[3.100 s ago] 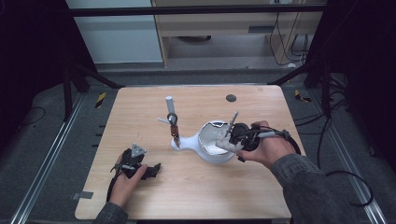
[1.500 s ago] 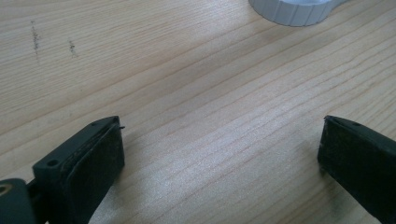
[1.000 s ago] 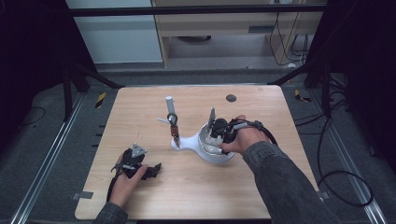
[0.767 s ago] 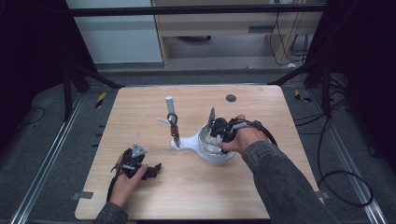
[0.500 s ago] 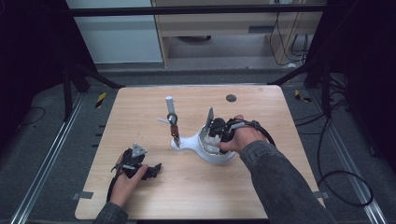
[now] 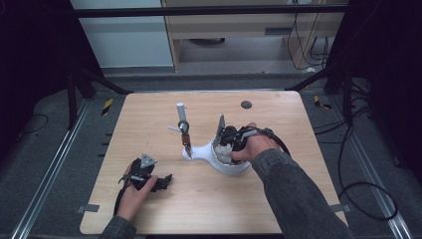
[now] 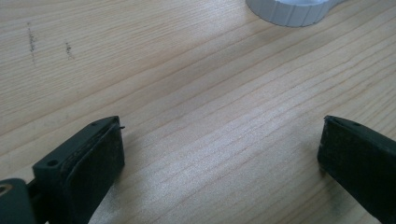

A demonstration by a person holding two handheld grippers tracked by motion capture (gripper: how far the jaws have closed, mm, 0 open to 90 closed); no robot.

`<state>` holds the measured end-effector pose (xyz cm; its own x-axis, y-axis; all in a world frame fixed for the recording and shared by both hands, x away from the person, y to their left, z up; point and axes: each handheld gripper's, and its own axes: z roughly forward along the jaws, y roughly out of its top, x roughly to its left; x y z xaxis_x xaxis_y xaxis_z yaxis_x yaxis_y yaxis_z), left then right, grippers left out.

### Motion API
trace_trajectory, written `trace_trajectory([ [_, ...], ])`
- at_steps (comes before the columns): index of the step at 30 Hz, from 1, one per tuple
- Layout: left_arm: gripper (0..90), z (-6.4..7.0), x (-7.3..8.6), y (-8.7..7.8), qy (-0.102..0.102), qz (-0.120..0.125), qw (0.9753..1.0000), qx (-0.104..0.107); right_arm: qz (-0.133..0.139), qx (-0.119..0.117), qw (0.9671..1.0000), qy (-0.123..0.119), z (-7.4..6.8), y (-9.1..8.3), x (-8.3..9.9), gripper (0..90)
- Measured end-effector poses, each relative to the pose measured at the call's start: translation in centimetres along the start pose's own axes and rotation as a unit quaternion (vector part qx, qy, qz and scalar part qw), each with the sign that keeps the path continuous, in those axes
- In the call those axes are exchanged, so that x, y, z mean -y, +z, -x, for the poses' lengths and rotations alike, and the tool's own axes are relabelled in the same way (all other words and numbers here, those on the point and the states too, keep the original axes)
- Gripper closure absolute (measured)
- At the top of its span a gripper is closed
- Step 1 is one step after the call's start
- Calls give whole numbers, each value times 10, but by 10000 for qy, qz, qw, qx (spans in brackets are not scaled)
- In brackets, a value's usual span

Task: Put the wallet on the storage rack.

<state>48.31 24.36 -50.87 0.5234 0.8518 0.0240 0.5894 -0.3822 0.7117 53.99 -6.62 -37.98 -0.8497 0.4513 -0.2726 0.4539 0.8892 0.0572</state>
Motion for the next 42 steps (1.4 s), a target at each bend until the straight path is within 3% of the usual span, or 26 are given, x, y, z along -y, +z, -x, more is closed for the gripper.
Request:
trace_trajectory([
  [14, 0, 0, 0, 0, 0, 5, 10000, 0, -27, -17, 10000, -16, -2, 4, -4, 314],
  [18, 0, 1, 0, 0, -8, 17, 10000, 4, 305, -81, 9993, 177, -2, 5, -1, 218],
  [26, 0, 1, 0, 0, -7, 15, 10000, 4, 738, -129, 9960, 479, 0, -7, 14, 221],
  [39, 0, 1, 0, 1, 0, 22, 10000, 13, 1107, -6, 9922, 573, -2, -21, 25, 130],
  [42, 0, 1, 0, 1, 4, 25, 10000, 13, 1307, 36, 9893, 647, -2, -25, 30, 104],
])
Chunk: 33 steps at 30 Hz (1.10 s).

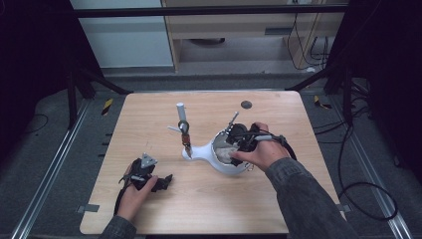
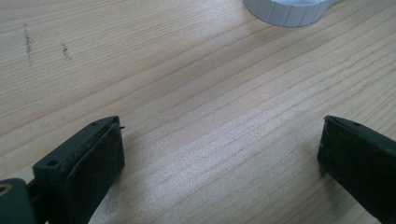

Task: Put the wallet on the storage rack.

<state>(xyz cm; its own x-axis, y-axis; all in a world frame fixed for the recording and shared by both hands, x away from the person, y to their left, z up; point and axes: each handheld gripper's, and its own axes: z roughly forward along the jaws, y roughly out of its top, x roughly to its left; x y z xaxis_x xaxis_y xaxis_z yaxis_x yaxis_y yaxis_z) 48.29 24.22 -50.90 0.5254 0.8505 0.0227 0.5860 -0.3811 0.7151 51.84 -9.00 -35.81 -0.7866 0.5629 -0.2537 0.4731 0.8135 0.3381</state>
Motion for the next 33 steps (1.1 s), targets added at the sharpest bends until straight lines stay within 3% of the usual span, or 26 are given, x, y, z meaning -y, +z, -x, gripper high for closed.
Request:
trace_trajectory([
  [6, 0, 0, 0, 0, 14, -8, 10000, 1, 436, 140, 9987, 226, 4, -6, 11, 65],
  [14, 0, 0, 0, 0, 0, -6, 10000, 0, 642, 108, 9968, 456, 8, -5, 28, 59],
  [18, 0, 0, 0, 0, 20, -21, 10000, 8, 768, 216, 9955, 503, 8, -5, 36, 96],
  [21, 0, 0, 0, 0, 19, -22, 10000, 9, 937, 356, 9935, 532, 8, -6, 41, 118],
  [25, 0, 0, 0, 0, 16, -23, 10000, 13, 1293, 502, 9880, 675, 9, -10, 50, 126],
  [33, 0, 0, 0, 0, 6, -19, 10000, 20, 1693, 509, 9802, 886, 11, -12, 76, 120],
])
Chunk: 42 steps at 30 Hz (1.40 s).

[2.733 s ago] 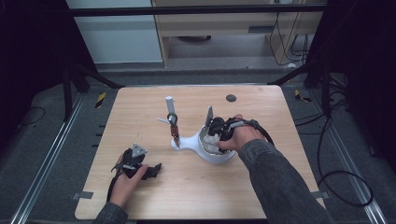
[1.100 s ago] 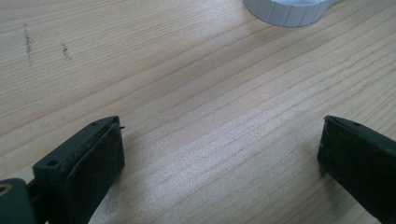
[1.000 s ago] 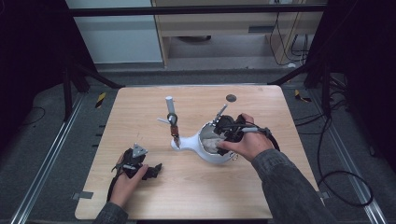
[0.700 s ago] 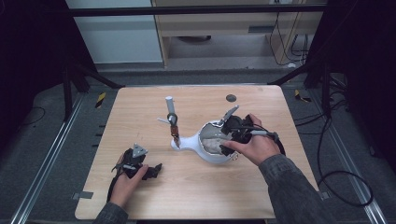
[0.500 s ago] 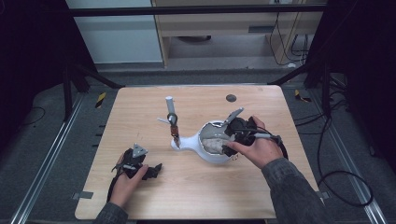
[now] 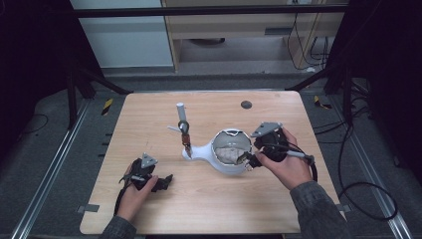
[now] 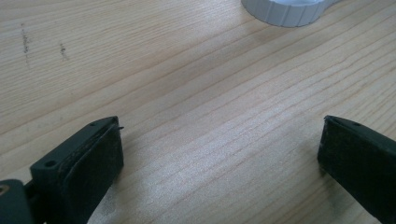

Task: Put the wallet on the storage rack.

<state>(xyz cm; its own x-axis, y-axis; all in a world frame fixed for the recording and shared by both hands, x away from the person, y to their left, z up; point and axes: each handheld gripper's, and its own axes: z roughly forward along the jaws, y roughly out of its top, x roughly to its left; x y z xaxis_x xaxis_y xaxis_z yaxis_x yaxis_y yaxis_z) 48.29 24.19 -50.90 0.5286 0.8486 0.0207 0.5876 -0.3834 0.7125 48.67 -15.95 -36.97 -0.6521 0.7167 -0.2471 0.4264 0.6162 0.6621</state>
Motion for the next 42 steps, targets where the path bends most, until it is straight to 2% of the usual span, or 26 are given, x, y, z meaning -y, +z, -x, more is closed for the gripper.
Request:
trace_trajectory([
  [8, 0, 0, 0, 0, -10, 1, 10000, 7, 158, 34, 9994, 312, 6, -4, 28, 98],
  [14, 0, 0, 0, 0, -11, 2, 10000, 5, 315, 78, 9964, 781, 15, 4, 56, 91],
  [15, 0, 0, 0, 0, -10, 1, 10000, 6, 315, 78, 9964, 781, 15, 4, 56, 91],
  [17, 0, 0, 0, 0, -9, 1, 10000, 6, 342, 89, 9948, 954, 19, 7, 64, 83],
  [18, 0, 0, 0, 0, -10, 3, 10000, 6, 344, 88, 9929, 1132, 22, 8, 70, 76],
  [19, 0, 0, 0, 0, -8, 1, 10000, 7, 344, 88, 9929, 1132, 22, 8, 70, 76],
  [22, 0, 0, 0, 0, -6, 2, 10000, 6, 344, 101, 9888, 1449, 24, 16, 85, 64],
  [23, 0, 0, 0, 1, -9, 6, 10000, 7, 344, 101, 9888, 1449, 24, 16, 85, 64],
  [24, 0, 0, 0, 1, -10, 9, 10000, 8, 305, 94, 9874, 1552, 24, 23, 92, 57],
  [26, 0, 0, 0, 1, -7, 10, 10000, 9, 277, 88, 9873, 1562, 24, 26, 96, 56],
  [29, 0, -1, -1, 1, 20, -5, 10000, 26, 208, 101, 9849, 1718, 23, 36, 105, 55],
  [31, 0, -1, -1, 1, 25, -4, 10000, 34, 167, 208, 9827, 1831, 25, 45, 115, 55],
  [34, 0, -1, -1, 1, 27, -4, 10000, 41, 111, 262, 9814, 1899, 27, 49, 120, 56],
  [35, 0, -1, -1, 1, 29, -6, 10000, 42, 122, 317, 9794, 1989, 29, 52, 126, 56],
  [42, 0, -1, -1, 1, 23, 0, 10000, 43, 36, 427, 9768, 2097, 29, 59, 139, 55],
])
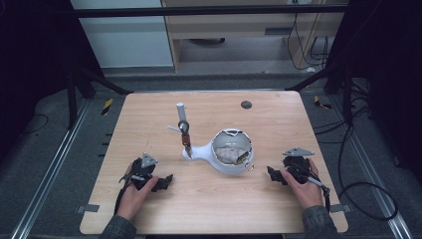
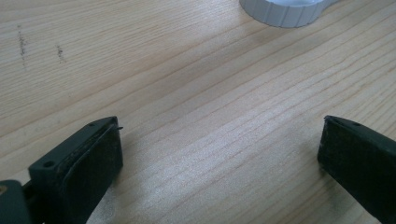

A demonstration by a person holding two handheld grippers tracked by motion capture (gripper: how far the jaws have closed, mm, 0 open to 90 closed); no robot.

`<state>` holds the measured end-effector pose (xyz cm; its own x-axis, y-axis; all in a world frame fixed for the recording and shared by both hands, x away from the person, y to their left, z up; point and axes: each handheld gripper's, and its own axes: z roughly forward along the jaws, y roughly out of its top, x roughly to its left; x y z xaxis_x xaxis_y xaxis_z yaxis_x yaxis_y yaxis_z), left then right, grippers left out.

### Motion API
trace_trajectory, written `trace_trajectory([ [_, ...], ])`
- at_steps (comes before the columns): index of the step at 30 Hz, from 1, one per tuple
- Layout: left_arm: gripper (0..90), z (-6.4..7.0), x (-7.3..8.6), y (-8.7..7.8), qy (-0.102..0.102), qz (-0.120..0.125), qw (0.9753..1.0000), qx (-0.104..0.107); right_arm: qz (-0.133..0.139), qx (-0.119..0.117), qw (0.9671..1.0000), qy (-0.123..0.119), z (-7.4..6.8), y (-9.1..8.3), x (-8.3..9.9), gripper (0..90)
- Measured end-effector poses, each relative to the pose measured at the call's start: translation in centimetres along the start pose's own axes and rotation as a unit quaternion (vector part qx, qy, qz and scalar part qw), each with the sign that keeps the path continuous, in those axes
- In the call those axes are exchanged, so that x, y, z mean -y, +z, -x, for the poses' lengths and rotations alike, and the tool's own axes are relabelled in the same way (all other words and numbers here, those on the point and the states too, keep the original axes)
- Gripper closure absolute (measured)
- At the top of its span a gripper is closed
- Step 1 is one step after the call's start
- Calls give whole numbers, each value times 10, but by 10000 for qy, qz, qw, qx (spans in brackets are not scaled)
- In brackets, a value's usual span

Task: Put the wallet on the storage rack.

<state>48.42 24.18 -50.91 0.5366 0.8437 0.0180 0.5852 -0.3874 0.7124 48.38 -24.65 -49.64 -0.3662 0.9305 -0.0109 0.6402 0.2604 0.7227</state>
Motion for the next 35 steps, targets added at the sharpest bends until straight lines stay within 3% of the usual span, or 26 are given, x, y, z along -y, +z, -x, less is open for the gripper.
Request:
trace_trajectory([
  [16, 0, -1, 0, 0, 24, -5, 10000, 17, 74, -7, 9995, 307, 4, 0, 16, 48],
  [21, 0, -1, -1, 0, 29, -5, 10000, 20, 76, -41, 9995, 307, 1, 3, 17, 37],
  [26, 0, -1, 0, 0, 28, -5, 10000, 19, 33, 108, 9998, 158, -4, 5, 18, 22],
  [35, 0, -1, -1, 0, 31, -7, 10000, 23, 24, 169, 9996, 217, -8, 3, 19, 22],
])
